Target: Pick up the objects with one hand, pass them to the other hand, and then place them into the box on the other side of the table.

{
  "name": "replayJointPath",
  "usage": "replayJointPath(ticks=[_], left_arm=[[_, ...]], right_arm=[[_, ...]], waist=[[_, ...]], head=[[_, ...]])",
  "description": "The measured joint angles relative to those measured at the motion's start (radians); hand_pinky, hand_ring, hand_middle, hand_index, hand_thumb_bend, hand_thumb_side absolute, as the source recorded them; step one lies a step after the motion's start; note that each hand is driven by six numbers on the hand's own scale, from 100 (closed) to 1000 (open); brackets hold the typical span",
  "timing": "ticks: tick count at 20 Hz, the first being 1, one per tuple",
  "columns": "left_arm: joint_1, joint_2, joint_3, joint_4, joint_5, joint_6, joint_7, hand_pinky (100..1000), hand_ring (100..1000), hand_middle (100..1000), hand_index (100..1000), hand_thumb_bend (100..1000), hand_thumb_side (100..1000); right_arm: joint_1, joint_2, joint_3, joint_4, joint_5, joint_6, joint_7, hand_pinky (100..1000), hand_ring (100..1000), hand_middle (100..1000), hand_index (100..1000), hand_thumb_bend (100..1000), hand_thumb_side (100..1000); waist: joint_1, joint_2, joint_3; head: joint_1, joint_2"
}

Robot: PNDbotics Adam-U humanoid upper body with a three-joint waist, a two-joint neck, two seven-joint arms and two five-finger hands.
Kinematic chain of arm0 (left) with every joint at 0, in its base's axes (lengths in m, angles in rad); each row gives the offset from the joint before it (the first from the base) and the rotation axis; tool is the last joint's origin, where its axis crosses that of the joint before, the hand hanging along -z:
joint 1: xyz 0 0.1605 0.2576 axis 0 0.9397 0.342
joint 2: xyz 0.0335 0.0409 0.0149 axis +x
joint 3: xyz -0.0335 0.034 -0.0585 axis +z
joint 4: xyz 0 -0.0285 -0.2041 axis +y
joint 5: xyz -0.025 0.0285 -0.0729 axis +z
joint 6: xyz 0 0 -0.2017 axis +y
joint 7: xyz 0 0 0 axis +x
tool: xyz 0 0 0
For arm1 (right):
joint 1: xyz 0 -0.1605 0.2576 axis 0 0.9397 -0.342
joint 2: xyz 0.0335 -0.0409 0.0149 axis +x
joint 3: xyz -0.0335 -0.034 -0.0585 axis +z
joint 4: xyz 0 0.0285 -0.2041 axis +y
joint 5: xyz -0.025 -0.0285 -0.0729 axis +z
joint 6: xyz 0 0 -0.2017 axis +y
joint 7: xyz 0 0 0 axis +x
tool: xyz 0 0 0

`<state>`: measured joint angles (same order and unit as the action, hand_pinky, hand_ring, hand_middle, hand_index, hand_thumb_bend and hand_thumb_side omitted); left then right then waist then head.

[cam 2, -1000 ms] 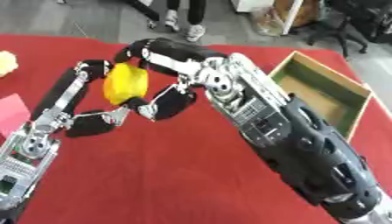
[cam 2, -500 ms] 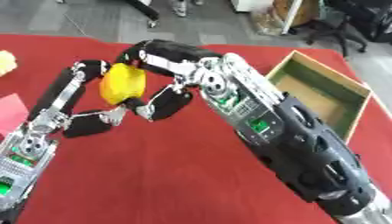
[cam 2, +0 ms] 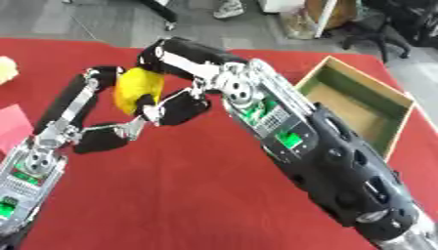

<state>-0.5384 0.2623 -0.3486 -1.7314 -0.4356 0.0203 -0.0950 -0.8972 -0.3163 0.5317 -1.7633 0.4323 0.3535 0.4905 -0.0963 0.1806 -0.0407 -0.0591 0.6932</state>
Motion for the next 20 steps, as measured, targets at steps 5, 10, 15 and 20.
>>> replayJointPath(ticks=[5,10,15,20], left_arm=[[-0.003,-0.002,-0.001,0.006,-0.010,0.003,-0.009,783,625,578,636,213,185],[-0.002,-0.005,-0.005,0.012,-0.025,0.000,-0.020,805,669,630,785,478,319],[0.002,-0.005,-0.004,0.017,-0.054,0.007,-0.008,816,688,654,822,687,422],[0.005,-0.007,-0.001,0.025,-0.086,0.033,0.019,820,692,659,827,780,445]], right_arm=[[0.001,-0.005,0.000,-0.001,-0.021,0.008,-0.006,810,682,550,568,100,198],[0.001,-0.006,-0.001,-0.004,-0.028,0.010,-0.004,808,677,538,549,100,184],[0.009,-0.011,-0.003,-0.011,-0.030,0.010,-0.004,807,675,536,547,100,176],[0.017,-0.015,-0.008,-0.027,-0.037,0.010,-0.004,806,674,537,547,100,176]], waist=[[0.000,0.000,0.000],[0.000,0.000,-0.001],[0.001,0.000,-0.001],[0.003,0.001,-0.003]], head=[[-0.006,0.000],[-0.014,0.000],[-0.021,0.000],[-0.026,0.000]])
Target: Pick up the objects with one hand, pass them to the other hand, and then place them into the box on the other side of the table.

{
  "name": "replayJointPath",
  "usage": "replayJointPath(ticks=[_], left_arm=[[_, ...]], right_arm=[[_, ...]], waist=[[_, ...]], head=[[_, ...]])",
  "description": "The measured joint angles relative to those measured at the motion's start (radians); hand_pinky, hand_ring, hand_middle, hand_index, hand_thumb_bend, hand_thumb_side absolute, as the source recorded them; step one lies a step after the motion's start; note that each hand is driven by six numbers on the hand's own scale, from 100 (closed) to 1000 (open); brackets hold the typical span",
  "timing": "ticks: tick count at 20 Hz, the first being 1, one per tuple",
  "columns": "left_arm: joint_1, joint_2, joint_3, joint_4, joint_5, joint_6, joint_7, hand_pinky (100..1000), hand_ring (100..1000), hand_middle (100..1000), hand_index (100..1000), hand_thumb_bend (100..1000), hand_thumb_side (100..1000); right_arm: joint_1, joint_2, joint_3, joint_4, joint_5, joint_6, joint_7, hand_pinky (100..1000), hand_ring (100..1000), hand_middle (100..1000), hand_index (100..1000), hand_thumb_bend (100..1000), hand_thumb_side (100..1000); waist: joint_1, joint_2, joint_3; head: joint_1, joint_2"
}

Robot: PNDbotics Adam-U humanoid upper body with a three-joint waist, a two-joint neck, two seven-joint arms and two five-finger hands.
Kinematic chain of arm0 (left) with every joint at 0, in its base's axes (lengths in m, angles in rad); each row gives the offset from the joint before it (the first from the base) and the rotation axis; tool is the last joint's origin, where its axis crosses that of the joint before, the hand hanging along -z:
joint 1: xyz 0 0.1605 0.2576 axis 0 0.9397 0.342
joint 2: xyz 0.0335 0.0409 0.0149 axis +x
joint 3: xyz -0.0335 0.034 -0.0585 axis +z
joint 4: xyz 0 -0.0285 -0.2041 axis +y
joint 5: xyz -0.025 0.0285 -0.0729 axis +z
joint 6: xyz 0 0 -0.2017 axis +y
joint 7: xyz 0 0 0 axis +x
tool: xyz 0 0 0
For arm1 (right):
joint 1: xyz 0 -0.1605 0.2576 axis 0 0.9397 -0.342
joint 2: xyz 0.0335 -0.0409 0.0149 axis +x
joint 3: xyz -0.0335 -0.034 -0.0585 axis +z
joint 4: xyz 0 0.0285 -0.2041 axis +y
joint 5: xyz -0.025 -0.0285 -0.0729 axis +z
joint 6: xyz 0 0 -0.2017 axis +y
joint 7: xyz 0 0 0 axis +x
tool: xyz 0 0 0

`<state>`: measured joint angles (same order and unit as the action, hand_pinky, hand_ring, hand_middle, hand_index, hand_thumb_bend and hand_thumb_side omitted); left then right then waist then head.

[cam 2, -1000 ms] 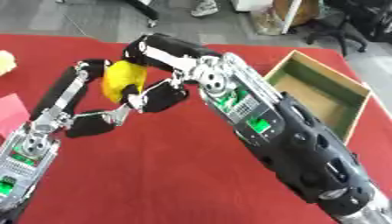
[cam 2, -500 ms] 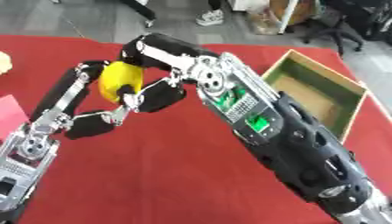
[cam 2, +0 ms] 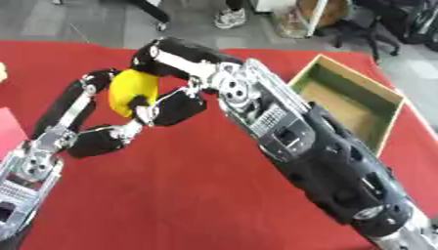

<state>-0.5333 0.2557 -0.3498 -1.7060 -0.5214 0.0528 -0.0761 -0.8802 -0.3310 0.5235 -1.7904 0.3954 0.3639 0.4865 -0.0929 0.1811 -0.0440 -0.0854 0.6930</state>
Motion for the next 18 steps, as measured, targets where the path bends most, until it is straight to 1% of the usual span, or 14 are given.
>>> replayJointPath(ticks=[5,10,14,18], left_arm=[[0.012,0.000,0.004,0.008,-0.012,0.036,0.037,819,688,654,823,773,451],[0.036,0.011,0.009,0.011,-0.011,0.049,0.051,819,686,651,820,747,461],[0.067,0.033,0.020,0.004,-0.011,0.057,0.058,817,684,648,817,730,473],[0.107,0.063,0.041,-0.015,-0.011,0.070,0.071,817,679,641,808,683,487]], right_arm=[[0.018,-0.016,-0.021,-0.025,-0.016,0.007,-0.004,807,671,540,551,100,181],[0.038,-0.028,-0.060,-0.053,-0.046,0.030,-0.026,809,667,547,557,100,191],[0.066,-0.052,-0.113,-0.085,-0.085,0.054,-0.066,814,663,555,566,100,212],[0.115,-0.097,-0.180,-0.123,-0.147,0.082,-0.120,816,660,563,575,100,239]], waist=[[0.001,0.001,-0.004],[0.004,0.001,-0.009],[0.008,0.001,-0.011],[0.014,0.001,-0.014]], head=[[-0.004,0.000],[-0.015,0.000],[-0.029,0.004],[-0.043,0.009]])
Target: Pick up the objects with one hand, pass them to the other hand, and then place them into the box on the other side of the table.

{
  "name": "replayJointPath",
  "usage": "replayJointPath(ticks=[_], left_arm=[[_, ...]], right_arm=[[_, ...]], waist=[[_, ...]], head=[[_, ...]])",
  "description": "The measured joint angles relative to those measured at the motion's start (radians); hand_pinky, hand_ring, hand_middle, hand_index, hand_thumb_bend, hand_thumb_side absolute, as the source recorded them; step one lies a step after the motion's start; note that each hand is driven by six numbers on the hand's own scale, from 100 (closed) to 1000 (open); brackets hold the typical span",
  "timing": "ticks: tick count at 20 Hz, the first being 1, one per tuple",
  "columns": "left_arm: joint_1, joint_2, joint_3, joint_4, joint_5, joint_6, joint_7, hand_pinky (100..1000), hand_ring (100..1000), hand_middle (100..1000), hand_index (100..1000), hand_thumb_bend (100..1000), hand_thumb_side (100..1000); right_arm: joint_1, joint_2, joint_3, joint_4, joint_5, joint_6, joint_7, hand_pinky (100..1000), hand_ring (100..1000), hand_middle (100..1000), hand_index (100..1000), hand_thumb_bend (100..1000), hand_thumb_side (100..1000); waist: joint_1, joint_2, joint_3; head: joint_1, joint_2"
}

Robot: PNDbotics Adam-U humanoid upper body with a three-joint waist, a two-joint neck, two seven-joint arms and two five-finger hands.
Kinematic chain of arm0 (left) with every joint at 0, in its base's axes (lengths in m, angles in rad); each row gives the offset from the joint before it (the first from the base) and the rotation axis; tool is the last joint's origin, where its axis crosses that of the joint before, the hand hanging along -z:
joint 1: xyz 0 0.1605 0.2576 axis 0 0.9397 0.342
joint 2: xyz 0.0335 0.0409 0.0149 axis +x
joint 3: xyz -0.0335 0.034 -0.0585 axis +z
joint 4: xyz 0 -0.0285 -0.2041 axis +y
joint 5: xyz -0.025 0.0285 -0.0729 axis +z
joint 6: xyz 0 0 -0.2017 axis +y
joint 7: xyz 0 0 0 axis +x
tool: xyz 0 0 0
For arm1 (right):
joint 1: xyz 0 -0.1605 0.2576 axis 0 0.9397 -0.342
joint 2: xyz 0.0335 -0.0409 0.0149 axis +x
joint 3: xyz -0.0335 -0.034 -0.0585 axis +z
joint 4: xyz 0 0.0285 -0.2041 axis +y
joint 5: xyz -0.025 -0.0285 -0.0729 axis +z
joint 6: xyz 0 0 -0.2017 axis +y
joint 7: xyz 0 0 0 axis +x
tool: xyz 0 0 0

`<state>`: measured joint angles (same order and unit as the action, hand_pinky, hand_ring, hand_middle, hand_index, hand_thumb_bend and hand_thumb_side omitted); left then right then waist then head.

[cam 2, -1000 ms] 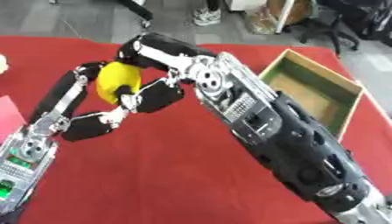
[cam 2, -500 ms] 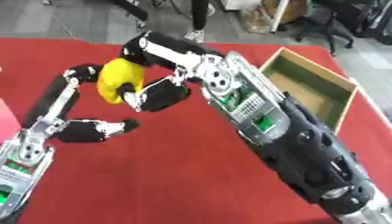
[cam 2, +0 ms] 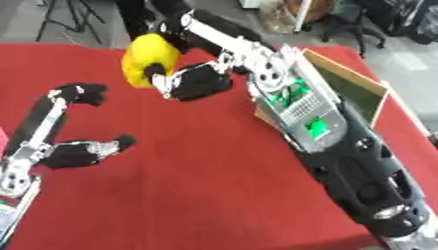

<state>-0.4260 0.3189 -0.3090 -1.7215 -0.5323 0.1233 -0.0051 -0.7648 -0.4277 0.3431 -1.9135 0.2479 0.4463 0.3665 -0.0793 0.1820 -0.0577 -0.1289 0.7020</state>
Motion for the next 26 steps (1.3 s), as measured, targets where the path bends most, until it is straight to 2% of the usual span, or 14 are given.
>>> replayJointPath(ticks=[7,13,14,15,21,26], left_arm=[[0.057,0.057,0.053,-0.074,0.033,0.026,0.045,809,671,631,792,626,472],[0.090,0.105,0.093,-0.135,0.057,0.045,0.078,804,663,622,780,601,457],[0.094,0.112,0.098,-0.144,0.061,0.048,0.083,804,662,621,779,518,500],[0.098,0.117,0.104,-0.152,0.065,0.050,0.088,803,661,619,777,588,452],[0.121,0.152,0.140,-0.198,0.091,0.063,0.123,803,671,628,775,567,445],[0.136,0.177,0.167,-0.229,0.110,0.073,0.150,805,674,632,775,566,443]], right_arm=[[0.097,-0.098,-0.118,-0.012,-0.084,0.036,-0.115,820,661,575,591,100,260],[0.162,-0.172,-0.203,0.039,-0.134,0.038,-0.226,819,664,586,605,100,258],[0.172,-0.182,-0.215,0.051,-0.139,0.038,-0.241,819,665,588,608,100,257],[0.181,-0.191,-0.226,0.063,-0.142,0.039,-0.257,820,668,594,614,100,251],[0.232,-0.240,-0.274,0.153,-0.141,0.027,-0.323,819,688,626,649,100,236],[0.258,-0.256,-0.298,0.233,-0.117,0.011,-0.360,818,700,644,665,100,223]], waist=[[0.008,0.000,-0.003],[0.013,0.003,-0.003],[0.014,0.004,-0.003],[0.016,0.004,-0.003],[0.019,0.005,-0.002],[0.023,0.007,-0.002]], head=[[-0.027,0.000],[-0.051,-0.001],[-0.055,-0.002],[-0.059,-0.002],[-0.080,-0.011],[-0.103,-0.020]])
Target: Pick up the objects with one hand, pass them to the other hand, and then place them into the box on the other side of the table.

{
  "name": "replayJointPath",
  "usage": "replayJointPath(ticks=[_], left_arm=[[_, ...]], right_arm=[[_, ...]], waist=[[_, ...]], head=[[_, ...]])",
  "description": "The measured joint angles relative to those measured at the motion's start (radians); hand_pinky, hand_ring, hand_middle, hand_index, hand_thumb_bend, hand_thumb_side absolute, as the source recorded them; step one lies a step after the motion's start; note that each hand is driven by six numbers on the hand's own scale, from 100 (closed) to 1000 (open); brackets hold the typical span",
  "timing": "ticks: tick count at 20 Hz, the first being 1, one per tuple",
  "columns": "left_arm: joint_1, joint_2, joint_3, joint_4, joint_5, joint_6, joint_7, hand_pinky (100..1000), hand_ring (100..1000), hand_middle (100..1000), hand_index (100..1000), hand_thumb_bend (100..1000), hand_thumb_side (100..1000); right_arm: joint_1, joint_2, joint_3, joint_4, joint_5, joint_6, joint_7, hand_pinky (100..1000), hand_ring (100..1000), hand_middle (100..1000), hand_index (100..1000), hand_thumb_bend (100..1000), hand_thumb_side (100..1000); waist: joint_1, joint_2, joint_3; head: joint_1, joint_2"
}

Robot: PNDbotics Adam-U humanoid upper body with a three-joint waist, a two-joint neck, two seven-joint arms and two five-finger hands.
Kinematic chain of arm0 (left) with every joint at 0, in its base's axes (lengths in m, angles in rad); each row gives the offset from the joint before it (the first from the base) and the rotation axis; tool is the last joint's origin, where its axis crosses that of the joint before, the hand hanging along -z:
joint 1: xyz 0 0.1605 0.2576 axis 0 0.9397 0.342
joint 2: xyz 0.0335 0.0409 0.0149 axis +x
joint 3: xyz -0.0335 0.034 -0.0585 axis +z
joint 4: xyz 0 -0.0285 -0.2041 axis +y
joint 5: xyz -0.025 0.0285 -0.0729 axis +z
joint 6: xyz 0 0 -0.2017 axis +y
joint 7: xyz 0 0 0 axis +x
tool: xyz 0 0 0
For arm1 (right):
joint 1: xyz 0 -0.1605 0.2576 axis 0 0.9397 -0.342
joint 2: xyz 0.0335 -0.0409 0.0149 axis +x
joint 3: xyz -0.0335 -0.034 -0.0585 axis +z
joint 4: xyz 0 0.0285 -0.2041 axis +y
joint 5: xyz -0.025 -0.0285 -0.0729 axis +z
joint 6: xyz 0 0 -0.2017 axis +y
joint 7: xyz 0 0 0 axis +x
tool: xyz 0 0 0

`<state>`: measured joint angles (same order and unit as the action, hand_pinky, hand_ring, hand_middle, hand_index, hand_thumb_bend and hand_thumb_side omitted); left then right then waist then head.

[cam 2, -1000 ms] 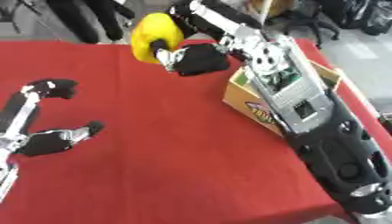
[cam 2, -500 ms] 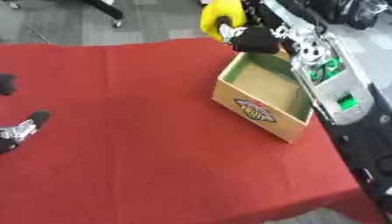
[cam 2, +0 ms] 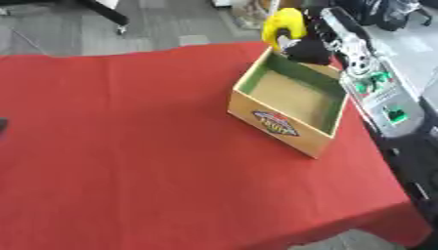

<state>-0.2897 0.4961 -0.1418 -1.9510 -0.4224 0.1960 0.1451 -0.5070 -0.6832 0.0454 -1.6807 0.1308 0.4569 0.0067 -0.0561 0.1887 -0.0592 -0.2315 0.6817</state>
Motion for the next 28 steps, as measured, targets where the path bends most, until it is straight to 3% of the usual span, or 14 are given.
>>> replayJointPath(ticks=[4,11,13,15,16,28], left_arm=[[0.013,0.015,0.019,-0.017,0.010,0.007,0.019,805,673,630,774,564,438],[0.025,0.024,0.042,-0.028,0.031,0.007,0.048,808,674,631,774,558,440],[0.026,0.028,0.047,-0.028,0.036,0.007,0.052,808,674,631,775,559,441],[0.027,0.031,0.049,-0.028,0.040,0.008,0.057,809,675,632,775,558,443],[0.028,0.031,0.051,-0.028,0.042,0.008,0.058,809,675,632,776,558,443],[0.036,0.031,0.059,-0.028,0.047,0.017,0.068,813,677,634,779,555,450]], right_arm=[[0.013,-0.001,-0.004,0.061,0.026,-0.013,-0.012,820,715,674,693,100,232],[0.024,-0.001,-0.004,0.144,0.070,-0.046,0.008,838,774,804,847,100,280],[0.024,-0.001,-0.004,0.160,0.082,-0.060,0.022,845,796,836,877,100,248],[0.024,-0.001,-0.004,0.175,0.095,-0.069,0.034,855,824,878,910,100,157],[0.024,-0.001,-0.004,0.182,0.101,-0.072,0.039,859,831,890,919,100,100],[0.031,0.001,-0.014,0.222,0.119,-0.058,0.037,872,852,915,938,110,130]], waist=[[0.000,0.002,0.005],[0.002,0.004,0.008],[0.002,0.004,0.009],[0.003,0.004,0.009],[0.003,0.004,0.010],[0.006,0.004,0.010]], head=[[-0.012,-0.008],[-0.026,-0.011],[-0.026,-0.012],[-0.026,-0.012],[-0.026,-0.012],[-0.021,-0.012]])
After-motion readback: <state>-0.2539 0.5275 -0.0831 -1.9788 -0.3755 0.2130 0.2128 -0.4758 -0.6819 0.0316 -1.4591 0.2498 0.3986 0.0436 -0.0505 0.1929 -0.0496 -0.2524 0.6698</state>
